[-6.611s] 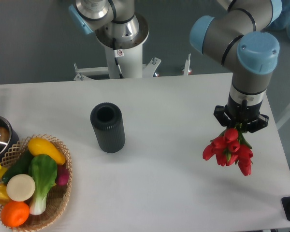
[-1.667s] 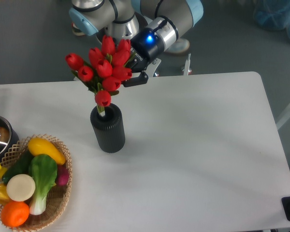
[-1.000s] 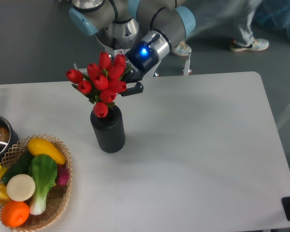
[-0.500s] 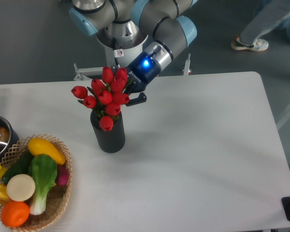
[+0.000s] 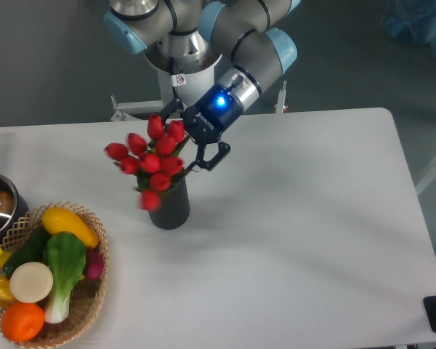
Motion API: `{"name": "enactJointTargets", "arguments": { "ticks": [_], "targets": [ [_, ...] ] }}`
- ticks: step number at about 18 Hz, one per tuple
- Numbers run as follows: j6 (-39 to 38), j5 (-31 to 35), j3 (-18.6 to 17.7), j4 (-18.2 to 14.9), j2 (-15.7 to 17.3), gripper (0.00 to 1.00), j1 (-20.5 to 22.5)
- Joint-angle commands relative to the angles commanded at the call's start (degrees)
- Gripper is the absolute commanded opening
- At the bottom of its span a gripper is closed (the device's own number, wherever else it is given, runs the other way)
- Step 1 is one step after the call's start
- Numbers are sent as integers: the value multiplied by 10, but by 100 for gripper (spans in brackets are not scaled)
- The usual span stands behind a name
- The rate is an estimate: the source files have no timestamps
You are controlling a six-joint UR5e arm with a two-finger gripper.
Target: Insert the flowers into the vase
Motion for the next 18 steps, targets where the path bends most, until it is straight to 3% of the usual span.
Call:
{"name": "enactJointTargets", "arguments": {
  "ticks": [10,15,16,18],
  "targets": [
    [-8,107,4,-6,61,100,14],
    [-9,282,18,-6,118,100,21],
    [-7,367,24,-6,133,100,21],
    [-6,429,29,-6,136,100,21]
  ]
}}
